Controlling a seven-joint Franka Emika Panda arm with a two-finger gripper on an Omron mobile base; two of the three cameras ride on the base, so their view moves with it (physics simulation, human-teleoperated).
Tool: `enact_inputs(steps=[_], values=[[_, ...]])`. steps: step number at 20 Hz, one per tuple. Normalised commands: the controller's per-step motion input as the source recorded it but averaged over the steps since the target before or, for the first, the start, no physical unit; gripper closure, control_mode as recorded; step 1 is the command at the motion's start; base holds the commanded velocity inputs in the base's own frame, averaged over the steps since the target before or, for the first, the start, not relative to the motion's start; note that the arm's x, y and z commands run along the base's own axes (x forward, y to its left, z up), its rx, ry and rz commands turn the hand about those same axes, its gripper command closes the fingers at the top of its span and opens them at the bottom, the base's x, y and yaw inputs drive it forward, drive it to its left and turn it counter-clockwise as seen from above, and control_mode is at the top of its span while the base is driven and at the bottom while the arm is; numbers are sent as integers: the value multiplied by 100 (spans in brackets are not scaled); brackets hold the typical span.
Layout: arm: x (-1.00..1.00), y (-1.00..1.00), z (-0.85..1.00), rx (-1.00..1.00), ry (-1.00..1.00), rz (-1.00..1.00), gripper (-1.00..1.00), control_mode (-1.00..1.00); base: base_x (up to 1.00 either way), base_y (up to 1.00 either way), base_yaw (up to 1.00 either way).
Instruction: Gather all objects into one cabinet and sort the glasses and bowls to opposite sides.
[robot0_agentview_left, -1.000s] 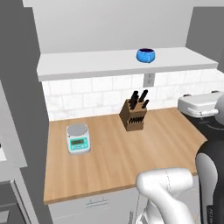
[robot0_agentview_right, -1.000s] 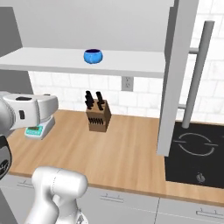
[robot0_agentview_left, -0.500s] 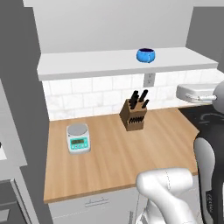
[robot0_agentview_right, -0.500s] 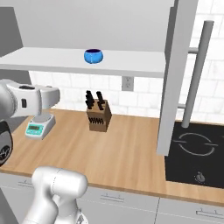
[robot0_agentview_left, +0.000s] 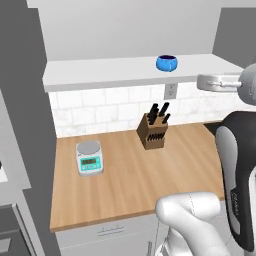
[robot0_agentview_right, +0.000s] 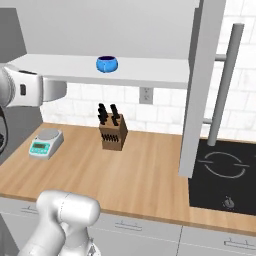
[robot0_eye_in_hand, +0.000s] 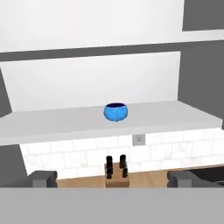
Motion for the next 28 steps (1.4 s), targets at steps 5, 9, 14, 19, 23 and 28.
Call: enact_inputs(steps=[5,9,14,19,23,28], values=[[77,-11,-19,0,-8,0,-100,-100,0,0,0],[72,-7,-1,0,0,0,-100,-100,0,0,0],[49,-7,0,0,0,0,-100,-100,0,0,0],[27,-20,0,0,0,0,-100,-100,0,0,0],[36,-30,0,0,0,-1,-100,-100,0,0,0],[38,-6,0,0,0,0,-100,-100,0,0,0]])
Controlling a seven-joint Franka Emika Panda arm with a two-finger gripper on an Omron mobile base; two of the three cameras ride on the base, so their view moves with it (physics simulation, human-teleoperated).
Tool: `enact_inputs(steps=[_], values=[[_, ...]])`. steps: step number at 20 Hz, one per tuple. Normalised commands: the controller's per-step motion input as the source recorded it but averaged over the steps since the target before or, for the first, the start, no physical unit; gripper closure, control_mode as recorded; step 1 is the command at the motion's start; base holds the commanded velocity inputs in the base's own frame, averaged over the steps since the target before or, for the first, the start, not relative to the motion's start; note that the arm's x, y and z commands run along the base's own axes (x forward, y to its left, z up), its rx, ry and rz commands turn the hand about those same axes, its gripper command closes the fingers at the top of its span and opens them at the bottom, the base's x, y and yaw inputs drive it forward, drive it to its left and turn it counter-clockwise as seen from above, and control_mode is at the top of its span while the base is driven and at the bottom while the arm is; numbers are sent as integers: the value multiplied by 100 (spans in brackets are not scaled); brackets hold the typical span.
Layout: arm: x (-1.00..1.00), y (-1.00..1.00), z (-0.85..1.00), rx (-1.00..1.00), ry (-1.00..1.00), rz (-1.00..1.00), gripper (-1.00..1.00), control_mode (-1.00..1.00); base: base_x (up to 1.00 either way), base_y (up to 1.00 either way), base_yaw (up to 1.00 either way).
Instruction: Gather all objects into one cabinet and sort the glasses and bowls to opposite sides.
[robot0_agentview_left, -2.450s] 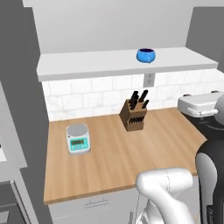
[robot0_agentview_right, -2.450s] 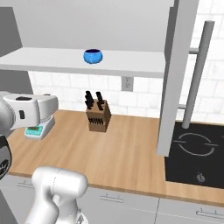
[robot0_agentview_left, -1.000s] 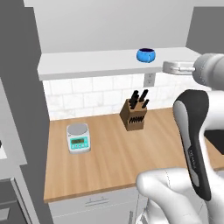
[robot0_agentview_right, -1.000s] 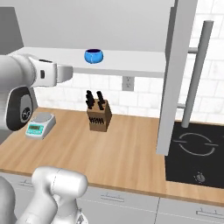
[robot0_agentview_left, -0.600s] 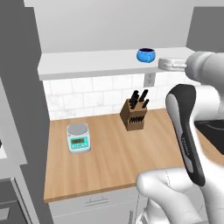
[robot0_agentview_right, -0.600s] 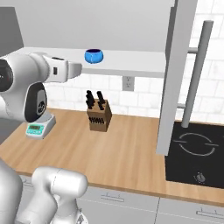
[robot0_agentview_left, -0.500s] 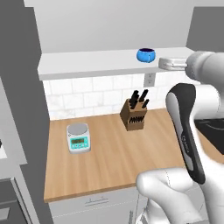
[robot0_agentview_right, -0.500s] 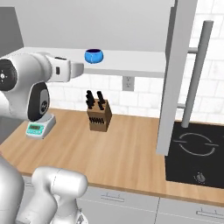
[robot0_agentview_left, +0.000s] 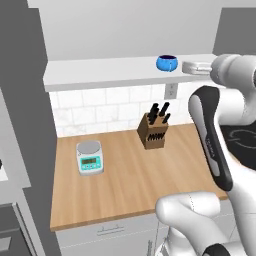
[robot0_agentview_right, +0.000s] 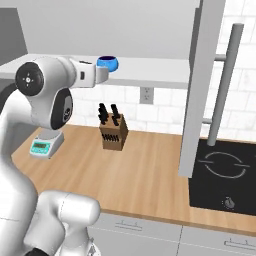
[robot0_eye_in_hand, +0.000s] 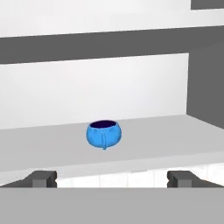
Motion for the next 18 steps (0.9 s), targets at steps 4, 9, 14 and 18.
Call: enact_inputs(steps=[4,9,14,18], values=[[27,-2,-11,0,0,0,-100,-100,0,0,0],[46,0,-21,0,1,0,-100,-100,0,0,0],[49,1,0,0,0,1,-100,-100,0,0,0],[51,16,-30,-9,0,3,-100,-100,0,0,0]])
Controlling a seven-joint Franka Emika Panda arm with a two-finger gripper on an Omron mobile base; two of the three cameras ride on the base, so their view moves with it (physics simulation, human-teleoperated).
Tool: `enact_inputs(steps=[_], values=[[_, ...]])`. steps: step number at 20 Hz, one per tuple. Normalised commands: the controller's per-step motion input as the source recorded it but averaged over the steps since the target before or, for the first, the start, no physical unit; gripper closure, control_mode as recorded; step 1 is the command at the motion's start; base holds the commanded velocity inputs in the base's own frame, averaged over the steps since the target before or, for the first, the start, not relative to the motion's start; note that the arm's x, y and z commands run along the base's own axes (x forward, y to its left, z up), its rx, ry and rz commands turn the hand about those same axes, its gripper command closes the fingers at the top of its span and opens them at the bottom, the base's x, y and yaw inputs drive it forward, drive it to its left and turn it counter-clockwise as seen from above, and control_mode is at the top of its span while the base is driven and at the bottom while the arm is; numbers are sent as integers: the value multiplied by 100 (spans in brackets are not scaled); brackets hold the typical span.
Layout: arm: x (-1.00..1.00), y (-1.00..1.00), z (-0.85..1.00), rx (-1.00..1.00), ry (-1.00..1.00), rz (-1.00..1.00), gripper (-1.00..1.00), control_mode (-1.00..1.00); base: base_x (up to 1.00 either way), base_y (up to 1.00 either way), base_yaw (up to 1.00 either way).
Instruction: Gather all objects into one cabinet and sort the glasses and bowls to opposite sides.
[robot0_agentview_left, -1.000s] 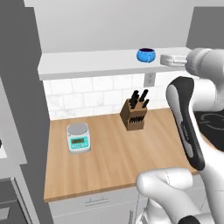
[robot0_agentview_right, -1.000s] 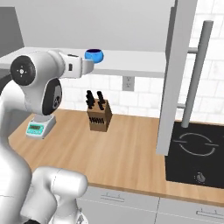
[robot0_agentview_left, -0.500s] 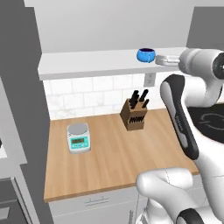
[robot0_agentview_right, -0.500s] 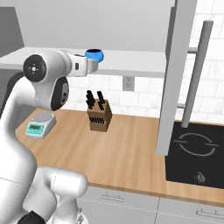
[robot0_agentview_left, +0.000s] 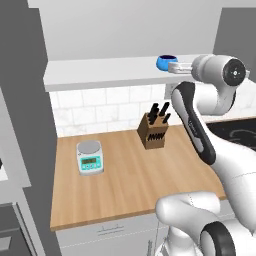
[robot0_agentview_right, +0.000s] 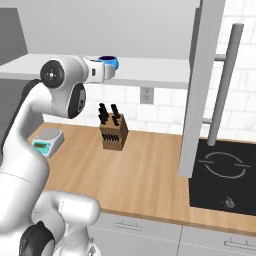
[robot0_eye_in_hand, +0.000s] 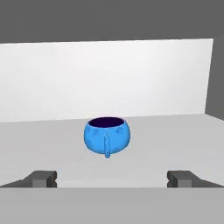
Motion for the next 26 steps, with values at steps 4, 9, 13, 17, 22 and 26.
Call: enact_inputs(steps=[4,9,13,17,22,26], values=[[42,5,-8,-6,0,1,-100,-100,0,0,0],[34,0,-1,-3,0,0,-100,-100,0,0,0],[40,0,-10,-1,0,0,-100,-100,0,0,0],[34,4,-10,0,1,0,-100,-100,0,0,0],[31,1,-10,0,0,0,-100,-100,0,0,0],[22,0,-14,0,0,0,-100,-100,0,0,0]])
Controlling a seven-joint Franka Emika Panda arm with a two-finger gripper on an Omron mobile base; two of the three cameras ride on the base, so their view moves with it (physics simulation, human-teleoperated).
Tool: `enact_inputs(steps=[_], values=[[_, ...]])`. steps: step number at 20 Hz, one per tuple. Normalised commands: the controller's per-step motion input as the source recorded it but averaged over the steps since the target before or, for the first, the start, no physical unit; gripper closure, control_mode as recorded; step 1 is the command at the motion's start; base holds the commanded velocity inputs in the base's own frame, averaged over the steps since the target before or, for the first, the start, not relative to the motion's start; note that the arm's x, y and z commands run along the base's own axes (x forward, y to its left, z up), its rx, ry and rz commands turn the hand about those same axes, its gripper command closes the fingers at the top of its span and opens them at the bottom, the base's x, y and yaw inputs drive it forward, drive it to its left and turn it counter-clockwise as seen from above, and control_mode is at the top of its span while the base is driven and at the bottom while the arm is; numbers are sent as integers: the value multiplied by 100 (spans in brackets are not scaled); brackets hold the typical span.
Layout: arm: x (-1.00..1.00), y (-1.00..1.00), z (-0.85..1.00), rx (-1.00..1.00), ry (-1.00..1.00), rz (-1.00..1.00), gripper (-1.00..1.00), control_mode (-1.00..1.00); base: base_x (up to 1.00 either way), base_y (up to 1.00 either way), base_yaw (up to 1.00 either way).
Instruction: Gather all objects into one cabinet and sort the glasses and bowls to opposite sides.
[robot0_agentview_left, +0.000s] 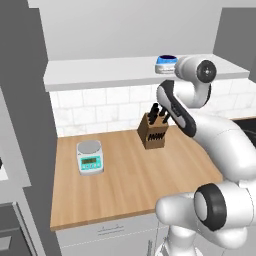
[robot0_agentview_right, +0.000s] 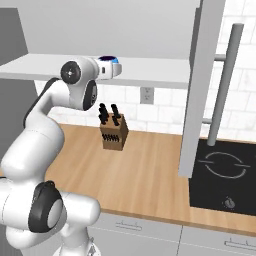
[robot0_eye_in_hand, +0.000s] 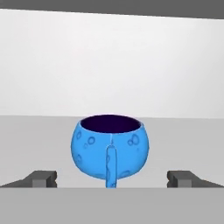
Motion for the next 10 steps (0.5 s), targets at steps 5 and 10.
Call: enact_inputs(steps=[5,10], values=[[13,0,-10,0,0,0,-100,-100,0,0,0],[12,0,0,0,0,0,-100,-100,0,0,0]])
